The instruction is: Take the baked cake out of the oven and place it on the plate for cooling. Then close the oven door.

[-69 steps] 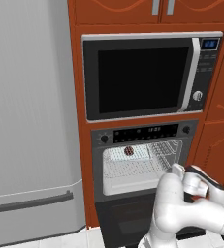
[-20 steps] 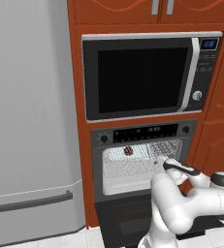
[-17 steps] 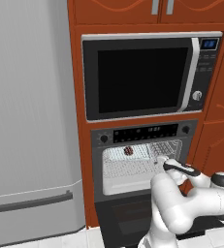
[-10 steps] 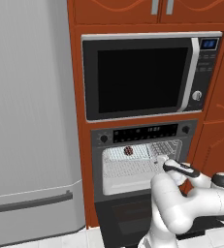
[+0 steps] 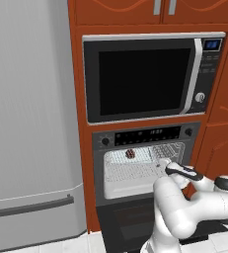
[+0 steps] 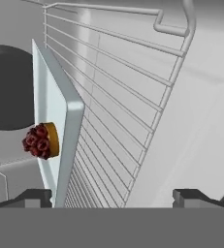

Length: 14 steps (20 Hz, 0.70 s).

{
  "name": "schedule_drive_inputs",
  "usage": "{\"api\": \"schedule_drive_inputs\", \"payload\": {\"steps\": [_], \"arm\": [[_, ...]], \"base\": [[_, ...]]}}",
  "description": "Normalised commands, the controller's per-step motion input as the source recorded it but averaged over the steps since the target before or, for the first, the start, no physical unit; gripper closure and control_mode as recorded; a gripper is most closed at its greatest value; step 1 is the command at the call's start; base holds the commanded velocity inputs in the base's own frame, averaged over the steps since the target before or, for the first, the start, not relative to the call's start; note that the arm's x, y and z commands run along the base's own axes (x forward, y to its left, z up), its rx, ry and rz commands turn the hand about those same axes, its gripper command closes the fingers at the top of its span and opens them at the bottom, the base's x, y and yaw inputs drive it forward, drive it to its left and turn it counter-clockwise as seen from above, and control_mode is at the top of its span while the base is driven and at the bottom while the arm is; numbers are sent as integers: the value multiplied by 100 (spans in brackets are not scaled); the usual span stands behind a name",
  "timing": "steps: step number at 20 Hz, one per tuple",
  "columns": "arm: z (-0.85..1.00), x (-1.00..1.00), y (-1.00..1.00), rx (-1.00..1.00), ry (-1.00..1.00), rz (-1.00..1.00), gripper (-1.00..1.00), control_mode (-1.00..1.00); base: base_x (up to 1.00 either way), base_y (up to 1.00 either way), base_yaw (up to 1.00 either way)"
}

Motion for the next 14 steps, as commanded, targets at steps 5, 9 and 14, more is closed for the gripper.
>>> {"api": "schedule_drive_inputs", "payload": {"steps": [5, 9, 14], "arm": [[-61, 0, 1, 7, -2, 1, -100, -100], [-72, 0, 0, 8, 0, 0, -100, -100], [-80, 0, 0, 9, 0, 0, -100, -100]], "base": [[0, 0, 0], [0, 0, 0], [0, 0, 0]]}}
